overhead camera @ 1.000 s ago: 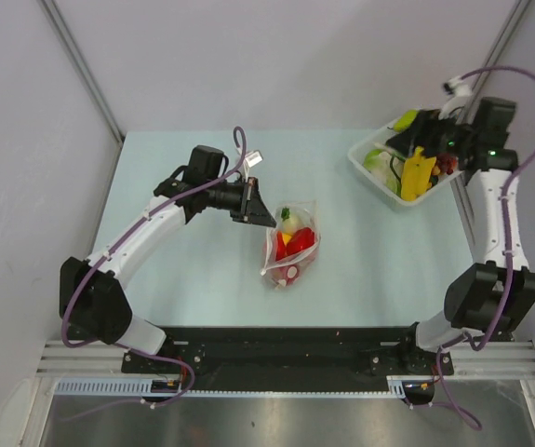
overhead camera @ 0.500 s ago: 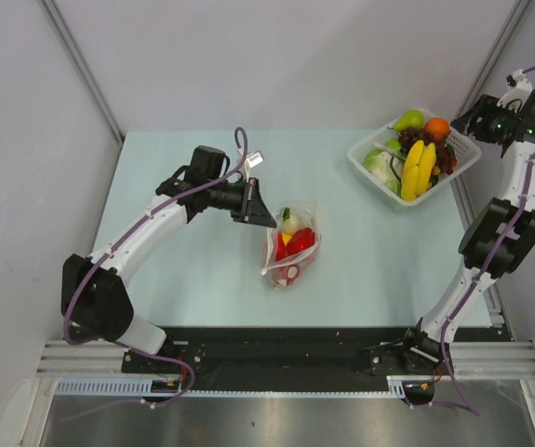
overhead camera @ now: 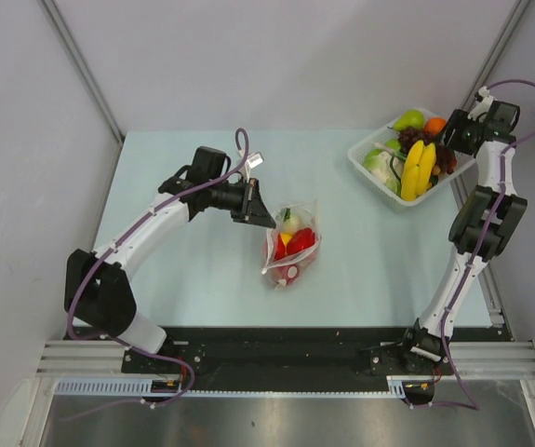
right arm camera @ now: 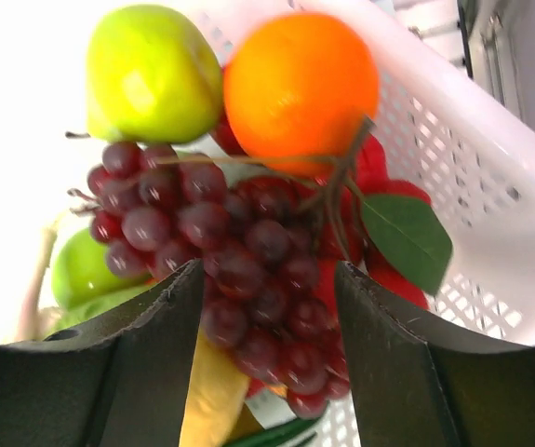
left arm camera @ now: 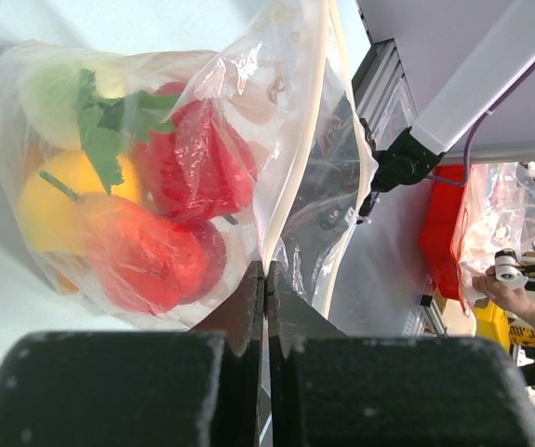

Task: Place the food in the zip-top bag and seal the zipper
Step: Pick up the fake fruit from the bin.

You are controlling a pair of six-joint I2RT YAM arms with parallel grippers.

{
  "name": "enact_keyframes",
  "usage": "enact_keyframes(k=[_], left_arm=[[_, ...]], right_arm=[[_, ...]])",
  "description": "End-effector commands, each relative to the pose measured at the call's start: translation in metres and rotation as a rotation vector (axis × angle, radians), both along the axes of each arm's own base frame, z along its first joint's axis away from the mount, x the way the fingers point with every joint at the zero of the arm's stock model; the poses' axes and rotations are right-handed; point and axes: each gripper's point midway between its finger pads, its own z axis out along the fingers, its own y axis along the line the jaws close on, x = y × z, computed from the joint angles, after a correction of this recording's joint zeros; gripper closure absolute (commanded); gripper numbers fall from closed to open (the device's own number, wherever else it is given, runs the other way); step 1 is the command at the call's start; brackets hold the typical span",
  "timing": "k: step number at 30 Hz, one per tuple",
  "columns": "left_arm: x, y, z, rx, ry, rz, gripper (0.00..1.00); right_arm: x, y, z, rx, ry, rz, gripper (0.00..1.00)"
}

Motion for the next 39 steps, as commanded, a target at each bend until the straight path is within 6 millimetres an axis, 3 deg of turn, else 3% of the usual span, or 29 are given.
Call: enact_keyframes(k=[1, 8, 13, 16, 17, 19, 24, 30, 39], left_arm=[[0.006, 0.001, 0.003, -0.003, -0.026, -0.008, 1.0], [0.008, 0.001, 0.001, -0.001, -0.016, -0.006, 1.0], [0.009, 0.0, 0.001, -0.002, -0.011, -0.005, 1.0], [0.01, 0.0, 0.003, -0.005, -0.015, -0.004, 1.0], [0.01, 0.0, 0.004, -0.004, -0.016, -0.003, 1.0], [0.01, 0.0, 0.003, -0.002, -0.013, -0.003, 1.0], [0.011, -0.001, 0.005, -0.006, -0.013, -0.004, 1.0], [0.011, -0.001, 0.008, -0.008, -0.019, -0.005, 1.0], [0.01, 0.0, 0.008, -0.01, -0.022, -0.004, 1.0]], right_arm=[[0.022, 0.0, 0.014, -0.055, -0.068, 0.011, 0.38], [0.025, 0.007, 0.006, -0.025, -0.06, 0.032, 0.34], [0.019, 0.005, -0.005, -0.016, -0.028, 0.025, 0.48], [0.017, 0.005, -0.001, -0.005, -0.036, 0.034, 0.64], [0.016, 0.004, 0.006, -0.007, -0.047, 0.035, 0.74], [0.016, 0.006, 0.016, -0.011, -0.069, 0.052, 0.83], [0.015, -0.002, 0.05, -0.036, -0.145, 0.052, 0.99], [0.011, -0.007, 0.089, -0.038, -0.236, 0.057, 1.0], [0.003, 0.006, 0.169, -0.013, -0.417, 0.093, 1.0]])
